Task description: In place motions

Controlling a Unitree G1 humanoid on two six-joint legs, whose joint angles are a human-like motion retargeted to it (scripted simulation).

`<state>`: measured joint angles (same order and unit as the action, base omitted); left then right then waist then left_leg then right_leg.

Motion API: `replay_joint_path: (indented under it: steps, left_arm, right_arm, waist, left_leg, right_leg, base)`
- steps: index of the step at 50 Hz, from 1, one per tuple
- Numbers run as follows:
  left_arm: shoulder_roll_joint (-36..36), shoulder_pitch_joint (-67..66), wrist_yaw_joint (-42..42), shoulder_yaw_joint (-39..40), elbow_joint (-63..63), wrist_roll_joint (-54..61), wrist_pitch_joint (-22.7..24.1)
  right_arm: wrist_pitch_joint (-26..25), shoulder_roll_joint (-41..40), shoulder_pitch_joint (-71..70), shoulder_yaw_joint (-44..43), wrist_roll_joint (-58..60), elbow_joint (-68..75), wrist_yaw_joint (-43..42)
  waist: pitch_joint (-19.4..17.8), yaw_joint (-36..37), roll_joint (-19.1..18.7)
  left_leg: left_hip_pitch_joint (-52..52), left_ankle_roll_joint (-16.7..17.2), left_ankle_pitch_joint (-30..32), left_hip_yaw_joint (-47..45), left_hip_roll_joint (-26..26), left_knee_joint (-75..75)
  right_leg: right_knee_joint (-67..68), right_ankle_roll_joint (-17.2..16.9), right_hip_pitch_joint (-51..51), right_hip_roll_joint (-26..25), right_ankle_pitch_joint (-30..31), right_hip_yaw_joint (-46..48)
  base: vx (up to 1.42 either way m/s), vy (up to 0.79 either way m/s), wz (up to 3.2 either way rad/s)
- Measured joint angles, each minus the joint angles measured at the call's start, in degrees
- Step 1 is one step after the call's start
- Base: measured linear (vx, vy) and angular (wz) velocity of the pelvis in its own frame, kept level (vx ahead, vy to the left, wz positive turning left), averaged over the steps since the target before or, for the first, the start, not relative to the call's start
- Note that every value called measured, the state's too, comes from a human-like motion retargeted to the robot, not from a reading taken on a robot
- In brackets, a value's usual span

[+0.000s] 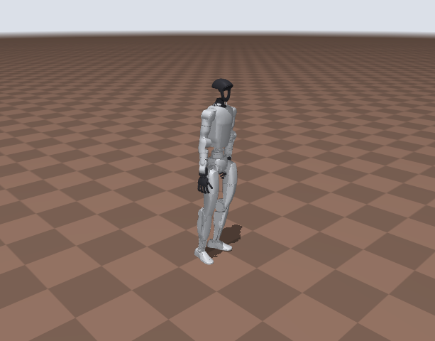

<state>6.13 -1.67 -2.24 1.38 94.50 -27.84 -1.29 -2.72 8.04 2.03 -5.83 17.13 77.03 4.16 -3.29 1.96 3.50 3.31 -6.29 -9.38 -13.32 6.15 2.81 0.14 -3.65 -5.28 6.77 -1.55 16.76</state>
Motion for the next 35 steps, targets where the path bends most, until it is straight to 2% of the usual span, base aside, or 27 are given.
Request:
replay_joint_path:
  steps: [3, 5, 10, 15, 20, 23, 25, 27, 30, 32, 33, 35]
  left_arm:
    - [-0.01, -0.13, 0.4, 2.63, -1.01, 0.99, 0.07]
    - [-0.26, -0.35, 0.45, 3.42, -1.42, 2.29, 0.27]
    - [-0.33, -1.74, 2.47, 3.11, -3.61, 1.74, 0.85]
    - [0.28, -2.92, 3.32, 2.62, -8.37, -2.37, 1.71]
    - [1.13, -4.04, -1.83, 3.86, -10.71, -5.92, -1.44]
    - [1.29, -6.26, -5.26, 4.53, -10.34, -5.43, -2.51]
    - [1.22, -8.32, -7.21, 4.75, -9.59, -5.03, -3.22]
    - [1.27, -10.44, -8.86, 4.8, -8.22, -5.47, -3.85]
    - [2.02, -13.49, -10.24, 4.47, -5.96, -6.88, -4.68]
    - [2.19, -15.61, -10.1, 4.32, -3.99, -7.87, -5.44]
    - [2.07, -16.77, -9.55, 4.32, -2.86, -8.52, -6.13]
    - [1.46, -19.01, -7.63, 4.15, -0.56, -9.81, -7.98]
  right_arm:
    - [0.52, -0.42, -0.76, -1.49, -0.61, 1.17, 1.5]
    - [1.15, -0.18, -0.5, -2.1, -1.23, 2.17, 1.63]
    - [1.01, 1.12, 2.04, -3.62, -2.64, 7.49, 0.92]
    - [-0.93, 2.55, 3.29, -6.3, -6.56, 17.23, 2.32]
    - [-4.81, 3.33, 4.96, -6.66, -11.09, 20.37, 2.21]
    - [-5.36, 3.33, 5.09, -5.33, -12.56, 20.37, 0.28]
    - [-5.48, 3.24, 4.09, -3.05, -14.15, 20.37, -0.89]
    - [-4.91, 2.72, 1.45, -0.53, -16.76, 20.37, -1.72]
    - [-2.12, 0.47, -5.25, 1.06, -21.08, 20.37, -2.91]
    - [0.33, -1.08, -10.93, 1.27, -23.62, 20.03, -2.38]
    - [0.78, -1.58, -13.46, 1.14, -24.56, 19.0, -1.95]
    - [1.51, -2.36, -18.27, -0.85, -24.72, 16.37, -2.55]
  waist:
    - [-1.32, -1.42, -0.41]
    - [-1.99, -3.6, -1.29]
    - [-1.18, -6.24, -3.07]
    - [-0.75, -6.5, -3.17]
    - [0.01, -6.05, -3.42]
    - [0.5, -6.9, -3.18]
    - [0.82, -7.78, -2.36]
    - [-0.31, -7.34, -0.57]
    - [-3.8, -3.86, 2.9]
    - [-5.24, 0.13, 4.36]
    - [-5.39, 1.98, 5.01]
    - [-4.92, 5.29, 5.71]
  left_leg:
    - [-0.99, 1.21, 0.61, 0.91, -0.57, -0.22]
    - [-1.45, 2.0, 1.04, 1.83, -1.29, -0.31]
    - [-2.53, 3.89, 1.31, 1.95, -2.71, -0.67]
    - [-2.9, 5.33, 1.02, 3.0, -2.98, -0.71]
    - [-2.94, 6.63, 0.36, 1.7, -3.75, -0.74]
    - [-3.22, 6.54, -1.13, 1.58, -4.03, 1.64]
    - [-4.91, 5.77, -2.74, 1.21, -4.16, 6.5]
    - [-8.33, 4.09, -0.43, 0.54, -4.27, 15.71]
    - [-16.51, 1.95, 8.8, -1.06, -8.05, 35.67]
    - [-24.81, -1.56, 12.39, 0.9, -8.21, 49.36]
    - [-28.97, -1.68, 10.2, 0.6, -8.78, 56.35]
    - [-36.43, -4.14, 6.61, -4.07, -14.46, 68.3]
  right_leg:
    - [2.24, -1.15, 1.91, -0.12, 3.14, -4.41]
    - [3.12, -1.69, 2.25, -0.32, 4.71, -3.44]
    - [2.15, -3.9, 1.92, -1.73, 4.5, -1.6]
    - [0.89, -6.35, 1.61, -2.36, 3.36, -0.91]
    - [1.15, -8.4, 1.93, -3.01, 4.32, -0.82]
    - [1.29, -9.79, 1.37, -3.21, 5.42, -1.32]
    - [1.44, -10.64, 1.01, -2.65, 6.39, -1.47]
    - [1.76, -11.28, 0.15, -1.27, 7.54, -2.44]
    - [1.94, -11.35, -1.18, 0.38, 8.72, -4.31]
    - [1.93, -11.35, -1.19, 1.25, 8.16, -6.12]
    - [1.87, -11.35, -1.01, 2.0, 7.58, -6.65]
    - [1.83, -11.35, -0.43, 3.68, 6.25, -6.96]
  base:
    - [-0.13, -0.17, 0.35]
    - [-0.04, -0.16, 0.68]
    - [0.03, -0.17, 0.33]
    - [0.01, -0.15, 0.16]
    - [0.01, -0.23, -0.02]
    - [0.05, -0.25, 0.12]
    - [0.04, -0.21, 0.14]
    - [-0.05, -0.25, -0.26]
    - [-0.14, -0.31, -0.77]
    - [-0.14, -0.33, -1.04]
    - [-0.05, -0.16, -0.77]
    - [-0.01, -0.01, -0.46]
